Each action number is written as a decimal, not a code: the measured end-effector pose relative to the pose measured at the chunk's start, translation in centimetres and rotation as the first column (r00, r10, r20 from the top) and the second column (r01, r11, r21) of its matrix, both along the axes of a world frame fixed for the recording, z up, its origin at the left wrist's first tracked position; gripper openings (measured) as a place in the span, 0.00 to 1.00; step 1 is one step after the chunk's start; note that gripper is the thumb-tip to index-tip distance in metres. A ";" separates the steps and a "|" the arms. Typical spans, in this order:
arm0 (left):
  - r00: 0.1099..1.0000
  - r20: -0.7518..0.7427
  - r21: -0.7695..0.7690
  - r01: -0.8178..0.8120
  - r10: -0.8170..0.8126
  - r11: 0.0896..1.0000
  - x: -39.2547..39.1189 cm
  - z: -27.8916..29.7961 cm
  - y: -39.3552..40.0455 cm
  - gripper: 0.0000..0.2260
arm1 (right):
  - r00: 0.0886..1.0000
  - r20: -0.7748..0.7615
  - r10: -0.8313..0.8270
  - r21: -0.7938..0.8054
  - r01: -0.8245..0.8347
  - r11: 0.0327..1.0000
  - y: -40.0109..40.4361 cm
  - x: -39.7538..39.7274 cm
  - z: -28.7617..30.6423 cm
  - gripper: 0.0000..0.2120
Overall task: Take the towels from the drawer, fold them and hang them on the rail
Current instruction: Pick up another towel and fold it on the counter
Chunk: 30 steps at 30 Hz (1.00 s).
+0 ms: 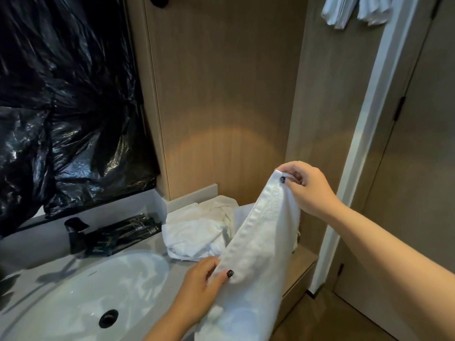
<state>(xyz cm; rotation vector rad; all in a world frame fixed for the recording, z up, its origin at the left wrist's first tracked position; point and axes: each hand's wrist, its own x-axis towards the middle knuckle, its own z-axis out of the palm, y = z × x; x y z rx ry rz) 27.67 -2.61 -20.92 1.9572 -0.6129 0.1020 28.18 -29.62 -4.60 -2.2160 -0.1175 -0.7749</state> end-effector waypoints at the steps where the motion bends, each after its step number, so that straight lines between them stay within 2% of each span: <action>1: 1.000 -0.021 0.024 0.006 -0.005 1.000 0.3 -0.5 0.4 0.07 | 1.000 -0.004 -0.027 0.002 0.027 1.000 -0.5 0.1 -0.3 0.14; 2: 0.999 -0.034 0.056 0.011 -0.009 0.998 0.7 -0.8 0.8 0.04 | 0.999 -0.014 -0.050 0.001 0.050 0.999 -1.1 0.1 -0.6 0.13; 4: 0.999 -0.043 0.101 0.032 -0.028 0.994 1.2 -1.2 1.6 0.04 | 0.995 -0.047 -0.088 -0.006 0.088 0.996 -2.0 0.2 -1.4 0.12; 7: 0.994 -0.099 0.099 0.060 -0.050 0.993 1.8 -1.4 2.6 0.15 | 0.987 -0.082 -0.135 0.011 0.136 0.991 -3.4 0.3 -2.5 0.10; 9: 0.984 -0.176 0.062 0.044 -0.033 0.997 2.2 -1.5 3.5 0.17 | 0.983 -0.077 -0.169 0.034 0.172 0.985 -4.3 0.2 -3.0 0.09; 14: 0.931 -0.343 -0.072 -0.155 0.122 0.985 2.4 -1.8 4.9 0.10 | 0.975 -0.121 -0.187 0.067 0.196 0.978 -6.0 -0.1 -4.7 0.09; 18: 0.939 -0.207 -0.089 -0.296 0.273 0.951 3.0 -0.4 5.4 0.14 | 0.956 -0.247 -0.156 0.024 0.167 0.986 -7.1 0.2 -6.6 0.21; 21: 0.947 -0.065 -0.002 -0.314 0.313 0.949 3.1 1.1 5.7 0.17 | 0.944 -0.292 -0.156 -0.052 0.147 0.988 -7.7 0.9 -7.7 0.17; 23: 0.943 0.036 0.098 -0.334 0.332 0.937 3.4 2.2 5.9 0.16 | 0.954 -0.269 -0.129 -0.032 0.124 0.992 -8.0 1.2 -8.3 0.12; 24: 0.941 0.071 0.141 -0.338 0.331 0.930 3.4 2.9 6.0 0.14 | 0.959 -0.257 -0.121 -0.015 0.121 0.993 -8.1 1.3 -8.5 0.13; 26: 0.948 0.088 0.208 -0.319 0.307 0.925 3.2 4.2 6.5 0.08 | 0.963 -0.246 -0.113 0.034 0.125 0.992 -8.2 1.5 -9.0 0.14; 28: 0.955 0.109 0.312 -0.296 0.275 0.903 2.8 5.4 7.0 0.11 | 0.961 -0.254 -0.110 0.057 0.128 0.990 -8.2 1.9 -9.7 0.12; 30: 0.949 0.177 0.438 -0.314 0.262 0.842 2.6 6.3 7.3 0.12 | 0.955 -0.281 -0.089 0.081 0.116 0.990 -8.0 2.4 -10.4 0.10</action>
